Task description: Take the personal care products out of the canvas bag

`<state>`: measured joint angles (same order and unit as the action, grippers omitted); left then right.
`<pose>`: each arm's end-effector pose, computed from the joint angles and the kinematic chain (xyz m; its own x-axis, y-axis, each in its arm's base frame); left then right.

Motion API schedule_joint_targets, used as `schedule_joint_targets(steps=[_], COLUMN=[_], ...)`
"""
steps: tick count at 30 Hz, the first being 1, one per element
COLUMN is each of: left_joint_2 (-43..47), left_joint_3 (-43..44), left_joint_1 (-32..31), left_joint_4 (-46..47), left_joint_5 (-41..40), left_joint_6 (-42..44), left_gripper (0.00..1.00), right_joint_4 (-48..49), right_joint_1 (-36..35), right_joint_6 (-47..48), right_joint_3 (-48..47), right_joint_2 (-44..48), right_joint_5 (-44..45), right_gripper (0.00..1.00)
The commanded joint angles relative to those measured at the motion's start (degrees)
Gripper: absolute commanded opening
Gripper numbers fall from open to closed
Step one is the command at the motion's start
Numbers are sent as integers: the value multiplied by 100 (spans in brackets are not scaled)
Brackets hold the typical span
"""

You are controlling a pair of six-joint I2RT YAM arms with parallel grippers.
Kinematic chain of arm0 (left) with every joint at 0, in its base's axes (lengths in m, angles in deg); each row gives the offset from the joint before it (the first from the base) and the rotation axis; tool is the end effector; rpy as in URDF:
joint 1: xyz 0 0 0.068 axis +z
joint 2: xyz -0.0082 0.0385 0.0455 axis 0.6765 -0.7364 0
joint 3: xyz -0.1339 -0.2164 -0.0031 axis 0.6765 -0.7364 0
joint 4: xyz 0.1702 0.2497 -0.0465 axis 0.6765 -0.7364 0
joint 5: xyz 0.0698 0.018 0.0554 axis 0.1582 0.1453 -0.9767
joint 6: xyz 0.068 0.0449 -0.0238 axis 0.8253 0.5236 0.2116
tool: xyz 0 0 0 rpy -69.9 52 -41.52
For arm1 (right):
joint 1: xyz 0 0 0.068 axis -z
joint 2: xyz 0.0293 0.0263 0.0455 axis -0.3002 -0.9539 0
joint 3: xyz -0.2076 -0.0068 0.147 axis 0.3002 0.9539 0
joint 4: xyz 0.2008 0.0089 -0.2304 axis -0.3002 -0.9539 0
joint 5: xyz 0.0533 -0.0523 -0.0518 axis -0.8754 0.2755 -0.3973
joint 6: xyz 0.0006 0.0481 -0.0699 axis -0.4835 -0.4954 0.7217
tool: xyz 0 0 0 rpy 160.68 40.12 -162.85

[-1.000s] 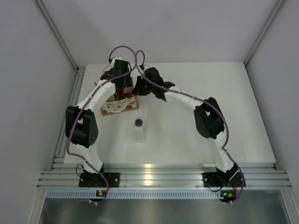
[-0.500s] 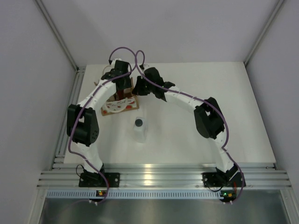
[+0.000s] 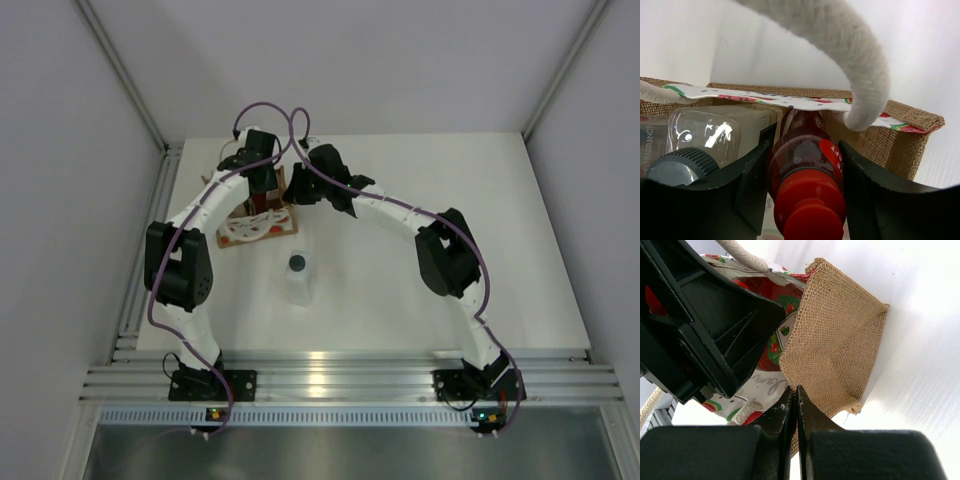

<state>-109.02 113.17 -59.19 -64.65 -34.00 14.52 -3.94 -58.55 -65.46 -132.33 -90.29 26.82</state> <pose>0.4769 -0.1108 0.2152 -0.6520 -0.1918 -0.7335 -0.2889 0.9573 0.0065 0.4365 0.3999 0.1939 -0.7146 0.0648 -0.6965 -0.4672 0.6967 0.5443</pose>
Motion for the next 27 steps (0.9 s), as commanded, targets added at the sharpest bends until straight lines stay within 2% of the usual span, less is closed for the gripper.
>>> schedule_joint_targets(steps=[1, 2, 3, 4, 27], left_joint_2=[-131, -122, -122, -105, 906], left_joint_3=[195, 212, 247, 265, 607], left_joint_1=[27, 27, 27, 27, -43], left_joint_4=[-35, -27, -35, -35, -27], left_joint_5=[41, 67, 102, 129, 384], left_joint_6=[19, 28, 28, 37, 221], left_gripper=[28, 23, 1, 0, 0], right_joint_4=[-256, -256, -265, -265, -265], right_joint_1=[127, 127, 135, 135, 171], right_joint_6=[186, 178, 178, 178, 160], right_joint_3=[-49, -58, -58, -58, -102], right_joint_2=[-178, -178, -187, -187, -152], right_joint_5=[35, 35, 26, 26, 70], right_gripper=[0, 0, 0, 0, 0])
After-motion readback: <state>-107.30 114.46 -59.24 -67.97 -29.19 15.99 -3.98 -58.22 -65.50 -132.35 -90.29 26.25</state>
